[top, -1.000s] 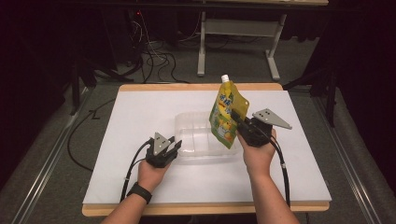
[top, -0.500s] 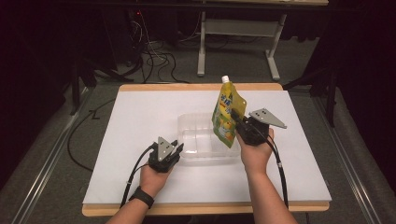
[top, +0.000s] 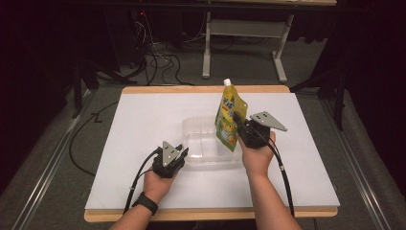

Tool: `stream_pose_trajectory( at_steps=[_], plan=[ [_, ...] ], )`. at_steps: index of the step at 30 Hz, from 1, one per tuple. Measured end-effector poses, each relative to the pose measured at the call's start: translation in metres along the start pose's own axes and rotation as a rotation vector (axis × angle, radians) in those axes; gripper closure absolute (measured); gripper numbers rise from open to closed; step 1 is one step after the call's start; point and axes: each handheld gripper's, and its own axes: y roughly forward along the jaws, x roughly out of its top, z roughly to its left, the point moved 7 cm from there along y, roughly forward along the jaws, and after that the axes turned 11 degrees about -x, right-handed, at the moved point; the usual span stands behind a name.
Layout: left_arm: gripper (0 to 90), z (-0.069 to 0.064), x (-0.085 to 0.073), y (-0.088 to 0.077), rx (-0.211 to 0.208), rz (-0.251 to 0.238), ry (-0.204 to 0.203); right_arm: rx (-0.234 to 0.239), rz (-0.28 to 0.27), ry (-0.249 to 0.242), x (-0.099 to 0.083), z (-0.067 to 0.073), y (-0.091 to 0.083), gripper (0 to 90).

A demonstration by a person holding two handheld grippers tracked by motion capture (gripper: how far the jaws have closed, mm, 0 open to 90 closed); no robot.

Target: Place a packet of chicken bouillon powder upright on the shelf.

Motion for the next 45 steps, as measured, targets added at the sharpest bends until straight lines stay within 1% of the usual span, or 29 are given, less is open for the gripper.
stream_pose_trajectory(
  at_steps=[6,12,16,25,34,45],
  plan=[
    [73.0,0.000,0.000,0.000,0.006,0.001,0.004,-0.005,-0.018,-0.007,-0.007,0.001,0.001,90.0],
    [73.2,-0.001,0.000,0.001,0.009,0.001,0.002,-0.006,-0.066,0.001,-0.015,0.002,0.000,90.0],
    [73.2,-0.001,0.000,0.001,0.009,0.000,0.002,-0.001,-0.077,0.004,-0.019,0.002,-0.001,90.0],
    [73.3,-0.001,0.000,0.001,0.008,0.003,0.002,0.003,-0.074,0.007,-0.025,0.001,0.000,90.0],
    [73.3,-0.002,0.000,0.001,0.020,0.007,0.013,0.015,-0.070,-0.010,-0.027,0.002,-0.002,90.0],
    [73.1,-0.002,0.001,0.001,0.023,0.011,0.017,0.019,-0.037,-0.046,-0.033,0.004,-0.003,90.0]
  ],
)
